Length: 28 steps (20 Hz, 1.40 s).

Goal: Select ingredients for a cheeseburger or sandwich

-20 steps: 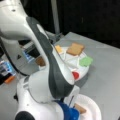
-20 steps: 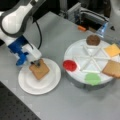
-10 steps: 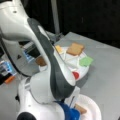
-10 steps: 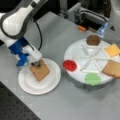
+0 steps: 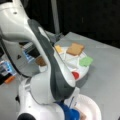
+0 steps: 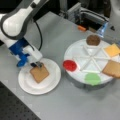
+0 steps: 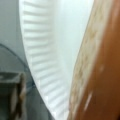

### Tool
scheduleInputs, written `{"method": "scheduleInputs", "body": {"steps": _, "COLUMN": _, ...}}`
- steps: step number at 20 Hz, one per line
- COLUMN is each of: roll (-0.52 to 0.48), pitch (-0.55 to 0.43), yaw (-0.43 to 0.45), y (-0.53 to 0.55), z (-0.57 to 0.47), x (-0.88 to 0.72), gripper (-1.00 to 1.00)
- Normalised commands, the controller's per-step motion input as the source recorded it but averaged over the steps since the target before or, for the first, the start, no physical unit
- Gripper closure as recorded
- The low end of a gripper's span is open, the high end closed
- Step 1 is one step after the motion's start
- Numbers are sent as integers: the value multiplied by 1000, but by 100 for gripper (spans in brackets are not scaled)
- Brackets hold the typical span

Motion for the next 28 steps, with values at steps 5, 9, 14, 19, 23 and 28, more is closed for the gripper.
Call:
{"method": "scheduleInputs", "body": {"steps": 5, "roll": 208, "pitch": -42, "yaw": 129, "y": -141, "z": -21, "x": 238, "gripper": -100}}
{"method": "scheduleInputs", "body": {"steps": 9, "roll": 153, "pitch": -22, "yaw": 144, "y": -180, "z": 82, "x": 187, "gripper": -100}}
{"method": "scheduleInputs", "body": {"steps": 14, "roll": -190, "pitch": -90, "yaw": 47, "y": -116, "z": 187, "x": 95, "gripper": -100}}
{"method": "scheduleInputs", "body": {"steps": 19, "roll": -717, "pitch": -263, "yaw": -184, "y": 344, "z": -14, "x": -62, "gripper": -100}}
{"method": "scheduleInputs", "body": {"steps": 23, "roll": -871, "pitch": -238, "yaw": -360, "y": 776, "z": -18, "x": -386, "gripper": -100}}
{"method": "scheduleInputs", "body": {"steps": 28, "roll": -792, "pitch": -128, "yaw": -302, "y": 830, "z": 92, "x": -577, "gripper": -100}}
